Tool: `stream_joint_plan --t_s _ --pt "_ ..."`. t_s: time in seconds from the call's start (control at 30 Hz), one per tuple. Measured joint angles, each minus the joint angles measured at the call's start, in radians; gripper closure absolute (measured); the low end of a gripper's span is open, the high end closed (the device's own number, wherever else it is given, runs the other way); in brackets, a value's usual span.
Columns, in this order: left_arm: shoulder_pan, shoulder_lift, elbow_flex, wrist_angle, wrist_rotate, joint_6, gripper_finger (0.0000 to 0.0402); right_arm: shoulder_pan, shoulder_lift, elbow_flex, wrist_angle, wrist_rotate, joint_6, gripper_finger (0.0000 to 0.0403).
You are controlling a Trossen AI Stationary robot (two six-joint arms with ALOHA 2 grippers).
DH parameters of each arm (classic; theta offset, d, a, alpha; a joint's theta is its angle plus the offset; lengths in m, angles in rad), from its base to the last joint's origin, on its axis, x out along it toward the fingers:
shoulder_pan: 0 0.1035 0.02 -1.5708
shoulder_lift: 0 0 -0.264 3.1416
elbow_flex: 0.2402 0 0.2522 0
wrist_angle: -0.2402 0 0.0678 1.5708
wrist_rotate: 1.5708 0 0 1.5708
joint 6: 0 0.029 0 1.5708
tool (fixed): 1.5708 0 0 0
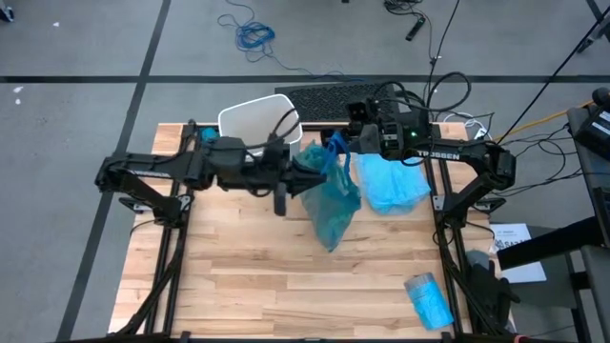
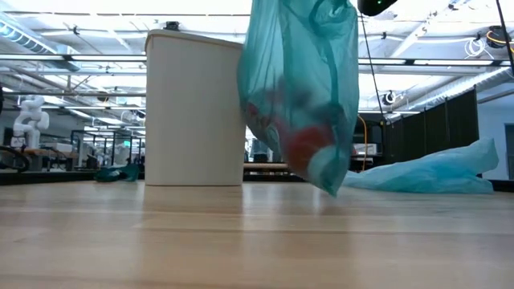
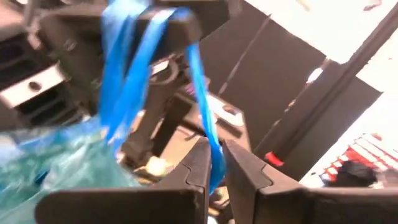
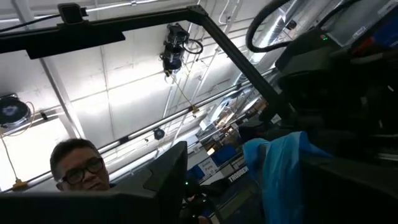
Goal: Place trash/remove bag and relplace
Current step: Close the blue trash bag
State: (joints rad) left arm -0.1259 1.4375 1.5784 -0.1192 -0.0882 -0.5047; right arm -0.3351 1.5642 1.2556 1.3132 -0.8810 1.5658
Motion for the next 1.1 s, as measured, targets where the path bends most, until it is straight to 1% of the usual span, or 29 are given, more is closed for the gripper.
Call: stream_joint_plan --t_s 0.1,0.17,0.27,0.43,0.53,0.67,0.73,0.97,1.03,1.1 --pt "-0.009 -0.005 0.000 -0.004 0.008 -0.008 0.0359 0.000 0.000 0.000 0.000 0.000 0.000 0.0232" --pt "-0.019 -0.007 0.000 -0.025 0.033 0.011 0.0359 0.000 0.000 0.000 0.000 -0.002 0.000 0.0232" --pt "-0.026 -0.012 0.000 -0.080 0.035 0.016 0.0359 0.000 0.000 0.000 0.013 0.001 0.010 0.0232" --pt "-0.025 0.009 0.000 -0.134 -0.035 0.018 0.0359 0.001 0.001 0.014 0.015 0.014 0.020 0.0232" --pt "-0.020 0.030 0.000 -0.205 -0.073 0.043 0.0359 0.003 0.001 0.052 -0.001 0.019 0.014 0.0232" --pt "-0.019 0.047 0.000 -0.315 -0.073 0.017 0.0359 0.003 0.001 0.113 -0.003 0.016 0.014 0.0232" --pt "-0.019 0.048 0.000 -0.339 -0.077 0.008 0.0359 0.003 0.001 0.140 -0.002 0.012 0.017 0.0232" --pt "-0.034 0.048 0.000 -0.409 -0.247 -0.081 0.0359 0.003 0.000 0.153 -0.042 -0.008 0.013 0.0232" --pt "-0.032 0.048 0.000 -0.425 -0.283 -0.089 0.0359 0.005 0.001 0.153 -0.056 -0.011 0.003 0.0232" --pt "-0.031 0.048 0.000 -0.445 -0.350 -0.084 0.0362 0.010 0.001 0.153 -0.060 -0.012 -0.004 0.0232"
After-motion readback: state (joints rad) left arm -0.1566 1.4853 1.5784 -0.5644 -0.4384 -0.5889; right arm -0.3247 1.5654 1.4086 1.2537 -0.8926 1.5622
